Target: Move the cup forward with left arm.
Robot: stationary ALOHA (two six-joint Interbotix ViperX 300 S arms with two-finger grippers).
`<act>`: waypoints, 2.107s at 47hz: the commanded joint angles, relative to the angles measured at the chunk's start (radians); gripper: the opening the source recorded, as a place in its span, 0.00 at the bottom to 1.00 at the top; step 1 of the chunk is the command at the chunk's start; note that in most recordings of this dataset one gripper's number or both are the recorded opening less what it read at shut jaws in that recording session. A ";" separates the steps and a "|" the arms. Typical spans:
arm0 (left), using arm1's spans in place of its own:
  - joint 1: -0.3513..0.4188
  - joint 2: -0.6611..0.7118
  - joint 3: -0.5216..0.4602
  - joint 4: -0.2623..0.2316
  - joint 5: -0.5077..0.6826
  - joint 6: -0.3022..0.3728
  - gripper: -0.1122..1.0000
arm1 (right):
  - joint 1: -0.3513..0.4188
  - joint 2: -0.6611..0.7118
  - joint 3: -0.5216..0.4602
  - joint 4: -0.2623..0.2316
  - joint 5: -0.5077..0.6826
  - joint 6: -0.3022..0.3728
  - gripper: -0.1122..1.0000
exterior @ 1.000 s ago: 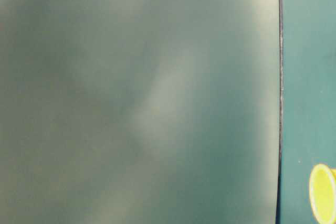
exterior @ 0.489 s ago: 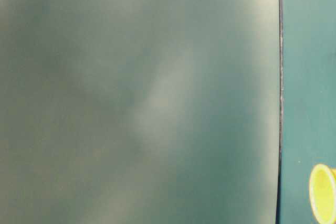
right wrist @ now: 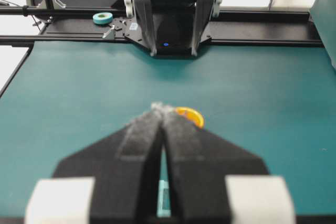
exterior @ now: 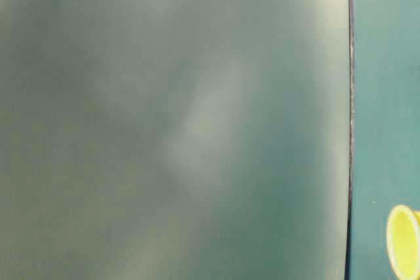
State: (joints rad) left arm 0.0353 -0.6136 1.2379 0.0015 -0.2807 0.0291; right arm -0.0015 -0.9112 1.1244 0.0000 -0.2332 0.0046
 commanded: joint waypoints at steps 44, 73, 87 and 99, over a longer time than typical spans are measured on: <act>0.037 0.609 -0.117 0.000 -0.394 0.000 0.81 | -0.002 0.002 -0.060 0.002 0.031 0.002 0.10; 0.040 0.715 -0.175 0.002 -0.528 0.009 0.81 | -0.002 0.000 -0.064 0.002 0.035 0.002 0.10; 0.020 0.759 -0.201 0.002 -0.563 0.009 0.81 | 0.000 0.000 -0.064 0.000 0.060 -0.002 0.10; 0.000 0.773 -0.202 0.005 -0.563 0.011 0.69 | -0.002 0.000 -0.066 0.000 0.060 -0.002 0.10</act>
State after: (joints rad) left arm 0.0445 0.1733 1.0416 0.0015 -0.8345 0.0383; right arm -0.0031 -0.9143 1.0907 0.0000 -0.1687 0.0046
